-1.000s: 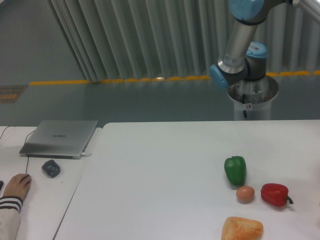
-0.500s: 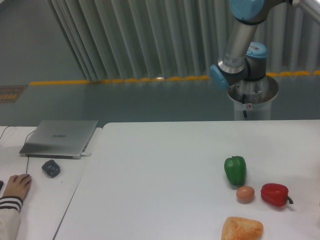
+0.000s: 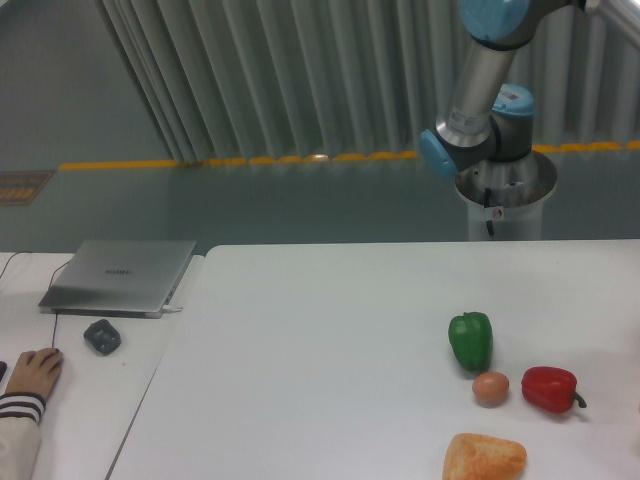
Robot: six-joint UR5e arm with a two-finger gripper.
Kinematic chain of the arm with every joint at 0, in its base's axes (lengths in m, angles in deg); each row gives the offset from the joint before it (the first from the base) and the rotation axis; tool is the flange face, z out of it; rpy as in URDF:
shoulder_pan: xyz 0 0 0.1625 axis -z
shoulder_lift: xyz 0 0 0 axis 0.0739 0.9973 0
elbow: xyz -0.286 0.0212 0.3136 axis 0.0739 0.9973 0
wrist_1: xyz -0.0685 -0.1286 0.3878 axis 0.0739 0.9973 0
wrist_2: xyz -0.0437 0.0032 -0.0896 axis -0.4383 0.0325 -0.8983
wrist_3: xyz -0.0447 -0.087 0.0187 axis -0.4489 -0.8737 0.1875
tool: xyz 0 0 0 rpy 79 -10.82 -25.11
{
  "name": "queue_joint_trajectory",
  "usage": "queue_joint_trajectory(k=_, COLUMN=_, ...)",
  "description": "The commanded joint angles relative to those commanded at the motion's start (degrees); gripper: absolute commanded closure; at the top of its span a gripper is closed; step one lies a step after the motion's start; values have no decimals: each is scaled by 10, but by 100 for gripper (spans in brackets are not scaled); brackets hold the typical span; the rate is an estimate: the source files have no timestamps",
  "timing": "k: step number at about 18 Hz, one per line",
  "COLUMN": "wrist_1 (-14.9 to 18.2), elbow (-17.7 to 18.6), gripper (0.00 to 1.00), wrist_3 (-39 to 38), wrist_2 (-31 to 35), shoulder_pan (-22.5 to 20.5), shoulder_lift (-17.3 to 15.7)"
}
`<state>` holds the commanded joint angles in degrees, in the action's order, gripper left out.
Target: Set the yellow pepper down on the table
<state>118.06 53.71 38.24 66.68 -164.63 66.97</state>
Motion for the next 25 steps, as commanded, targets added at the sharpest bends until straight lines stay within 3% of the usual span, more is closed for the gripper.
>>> queue_joint_trajectory(k=23, wrist_1=-4, elbow=4, gripper=0, wrist_3=-24, wrist_2=4, shoulder_pan=-12, shoulder_lift=15)
queue_joint_trajectory(k=25, wrist_1=-3, elbow=5, gripper=9, wrist_3=-22, wrist_2=4, shoulder_pan=-13, shoulder_lift=15)
